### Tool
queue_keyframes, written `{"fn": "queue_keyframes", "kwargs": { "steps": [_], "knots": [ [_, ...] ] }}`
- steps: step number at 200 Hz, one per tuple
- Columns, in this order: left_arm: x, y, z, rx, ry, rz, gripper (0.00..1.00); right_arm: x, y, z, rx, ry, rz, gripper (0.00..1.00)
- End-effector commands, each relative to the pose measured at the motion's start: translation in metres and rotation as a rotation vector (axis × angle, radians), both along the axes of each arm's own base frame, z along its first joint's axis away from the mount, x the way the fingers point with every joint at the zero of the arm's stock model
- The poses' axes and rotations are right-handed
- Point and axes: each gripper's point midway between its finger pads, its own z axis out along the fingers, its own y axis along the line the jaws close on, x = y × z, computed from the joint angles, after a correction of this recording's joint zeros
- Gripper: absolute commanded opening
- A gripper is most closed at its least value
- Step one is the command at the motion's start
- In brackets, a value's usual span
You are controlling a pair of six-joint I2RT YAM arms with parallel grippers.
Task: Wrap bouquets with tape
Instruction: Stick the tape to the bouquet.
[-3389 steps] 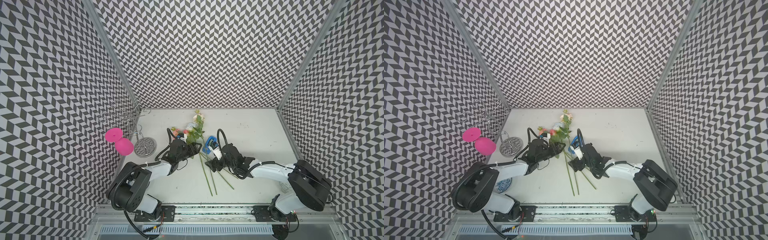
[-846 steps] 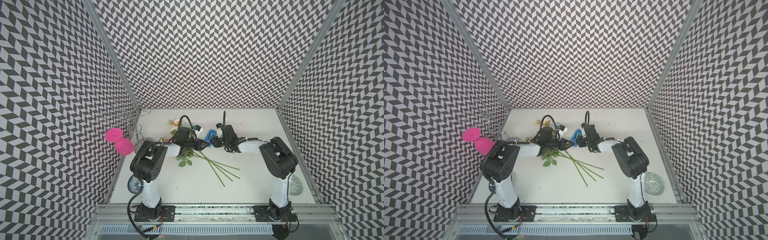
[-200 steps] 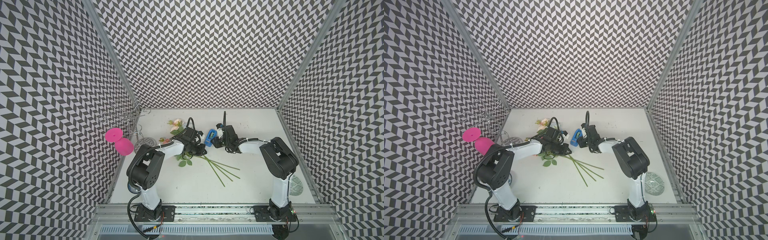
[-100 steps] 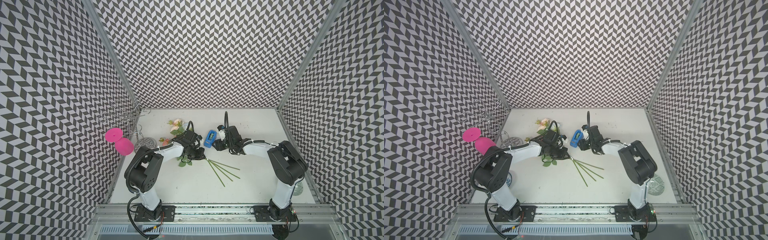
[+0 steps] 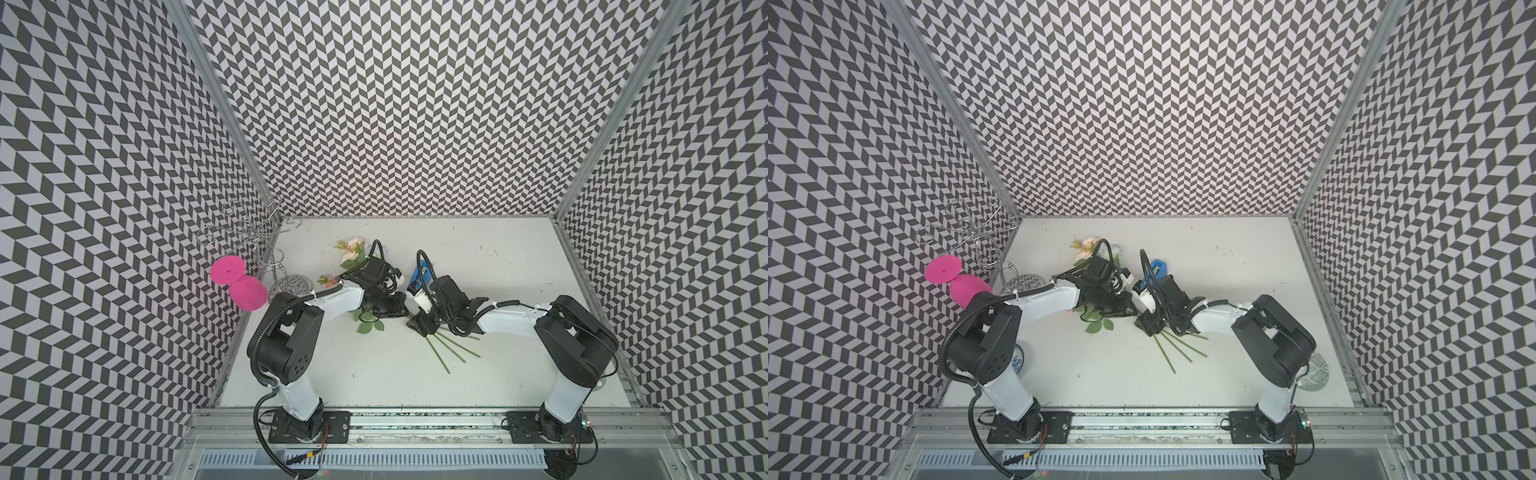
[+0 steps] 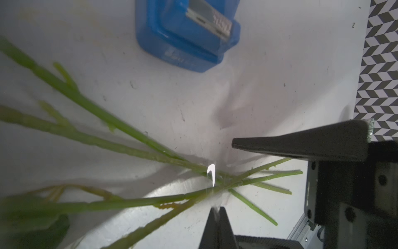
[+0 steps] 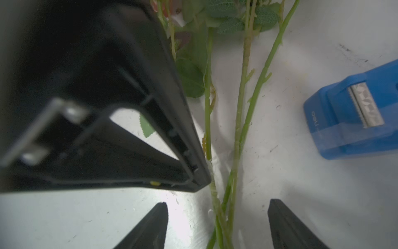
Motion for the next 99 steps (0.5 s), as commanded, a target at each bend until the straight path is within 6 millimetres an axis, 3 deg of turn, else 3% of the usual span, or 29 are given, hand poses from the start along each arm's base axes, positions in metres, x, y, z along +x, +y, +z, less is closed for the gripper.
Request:
{"fn": "queue_keyframes", "kwargs": {
  "steps": [1,21,62,79,99],
  "knots": [
    [0.010,-0.005,0.029,-0.048,-0.055,-0.017,0.00,0.011,0.002,-0.011,-0.081,-0.099,-0.001,0.75],
    [0.011,-0.004,0.028,-0.037,-0.056,-0.020,0.00,0.023,-0.002,-0.021,-0.133,-0.118,-0.056,0.70],
    [0.010,-0.004,0.031,-0.042,-0.044,-0.033,0.00,0.035,-0.028,-0.028,-0.219,-0.164,-0.175,0.27],
    [0.010,-0.006,0.031,-0.045,-0.041,-0.035,0.00,0.041,-0.033,-0.028,-0.214,-0.161,-0.191,0.24],
    [0.009,-0.008,0.016,-0.015,-0.019,-0.043,0.00,0.047,-0.032,-0.027,-0.181,-0.142,-0.193,0.22]
  ]
}}
